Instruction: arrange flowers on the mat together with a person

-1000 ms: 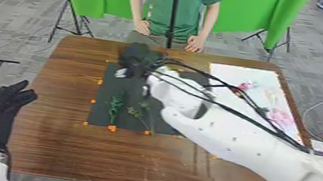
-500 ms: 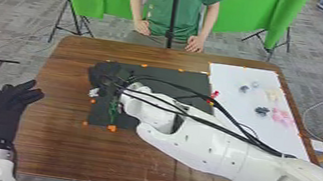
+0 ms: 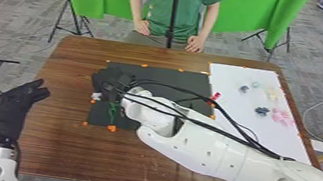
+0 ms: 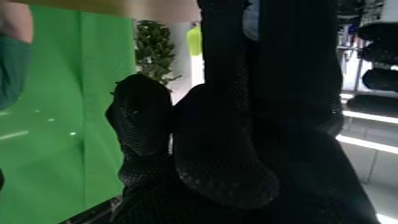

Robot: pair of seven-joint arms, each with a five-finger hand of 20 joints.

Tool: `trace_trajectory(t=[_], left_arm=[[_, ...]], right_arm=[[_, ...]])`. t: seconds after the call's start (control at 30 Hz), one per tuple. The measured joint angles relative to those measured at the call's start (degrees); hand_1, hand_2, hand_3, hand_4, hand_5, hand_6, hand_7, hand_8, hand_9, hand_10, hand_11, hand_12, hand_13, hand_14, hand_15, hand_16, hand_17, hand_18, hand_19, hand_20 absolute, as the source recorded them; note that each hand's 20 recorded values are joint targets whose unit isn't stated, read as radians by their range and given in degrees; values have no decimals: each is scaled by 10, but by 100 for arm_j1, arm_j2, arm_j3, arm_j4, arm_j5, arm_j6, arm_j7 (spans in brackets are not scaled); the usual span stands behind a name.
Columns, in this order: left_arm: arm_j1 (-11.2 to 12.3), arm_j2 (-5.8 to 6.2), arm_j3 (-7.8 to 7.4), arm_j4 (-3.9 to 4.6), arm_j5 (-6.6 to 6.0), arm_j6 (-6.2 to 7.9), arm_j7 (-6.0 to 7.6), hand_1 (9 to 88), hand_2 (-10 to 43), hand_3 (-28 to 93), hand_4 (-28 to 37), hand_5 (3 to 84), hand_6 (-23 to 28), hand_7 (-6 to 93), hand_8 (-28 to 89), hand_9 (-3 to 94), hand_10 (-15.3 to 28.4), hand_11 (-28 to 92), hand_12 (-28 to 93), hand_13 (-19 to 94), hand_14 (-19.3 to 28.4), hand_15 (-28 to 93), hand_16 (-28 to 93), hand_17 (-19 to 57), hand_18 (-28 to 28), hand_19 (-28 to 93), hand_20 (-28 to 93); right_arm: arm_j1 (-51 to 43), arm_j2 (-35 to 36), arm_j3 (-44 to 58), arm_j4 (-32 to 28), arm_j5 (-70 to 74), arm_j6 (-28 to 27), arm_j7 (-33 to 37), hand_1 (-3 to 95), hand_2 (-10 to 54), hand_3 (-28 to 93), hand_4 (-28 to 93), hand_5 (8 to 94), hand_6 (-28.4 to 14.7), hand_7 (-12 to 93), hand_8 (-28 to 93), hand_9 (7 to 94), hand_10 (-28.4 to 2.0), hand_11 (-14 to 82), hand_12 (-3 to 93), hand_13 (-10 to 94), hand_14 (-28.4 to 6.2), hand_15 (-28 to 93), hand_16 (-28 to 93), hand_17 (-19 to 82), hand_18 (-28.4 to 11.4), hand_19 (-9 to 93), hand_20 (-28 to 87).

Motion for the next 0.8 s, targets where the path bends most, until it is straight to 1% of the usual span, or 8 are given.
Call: trace_trajectory(t=[0.03,0.13,0.27,0.3,0.33,0.37,0.43,0.8], left_arm=[[-1,-4,-13,4,75,-24,0,487,-95,395,-17,485,83,97,-33,452,209,203,141,347,215,267,-18,73,113,60,181],[-1,-19,-58,11,301,-88,-1,506,-95,364,-4,478,77,103,-36,448,204,207,141,346,213,267,-17,73,111,56,180],[-1,-27,-80,11,342,-113,-1,508,-95,361,-6,479,77,108,-39,448,203,208,140,346,213,267,-17,72,110,54,182],[-1,-27,-80,11,337,-113,-2,507,-95,363,-6,479,77,109,-39,448,202,208,140,346,212,268,-17,72,110,53,182],[-1,-27,-80,11,332,-113,-4,504,-95,366,-5,479,77,109,-39,449,202,209,140,347,212,267,-17,72,110,53,182],[-1,-27,-80,11,330,-113,-7,500,-95,369,-6,479,77,109,-40,449,202,208,139,346,212,267,-18,72,110,53,183],[-1,-27,-80,11,329,-113,-16,492,-95,381,-9,480,76,108,-40,448,202,206,138,345,212,265,-18,72,109,52,183],[6,-33,-80,6,329,-112,-55,460,-95,409,-59,462,59,101,-43,445,168,196,139,360,188,230,-11,74,107,46,183]], right_arm=[[-9,0,6,8,-12,-19,1,835,-95,-223,329,726,36,226,-23,831,-85,86,288,937,28,728,222,581,-160,932,424],[-35,3,16,29,-49,-73,1,835,-95,-243,346,713,37,224,-27,815,-82,96,276,937,27,726,221,580,-159,932,418],[-69,7,40,33,-93,-179,1,812,-95,-203,336,693,44,228,-37,802,-84,109,264,937,26,720,225,578,-158,932,412],[-74,9,43,33,-103,-202,1,759,-95,-67,252,688,45,226,-37,803,-84,94,277,937,28,719,223,574,-158,932,414],[-77,10,45,33,-111,-222,1,631,-95,315,-42,683,46,223,-41,793,-84,112,259,937,27,717,223,576,-158,932,412],[-80,12,48,33,-118,-240,2,566,-95,483,-156,669,47,216,-52,780,-87,130,240,937,27,712,226,575,-159,932,408],[-83,17,53,31,-142,-277,6,511,-95,600,-223,647,50,204,-105,756,-93,160,202,936,27,703,233,570,-159,932,402],[-86,129,205,-161,-167,-791,43,477,-95,638,-237,593,51,196,-137,713,-100,161,176,930,21,684,233,556,-163,932,377]])
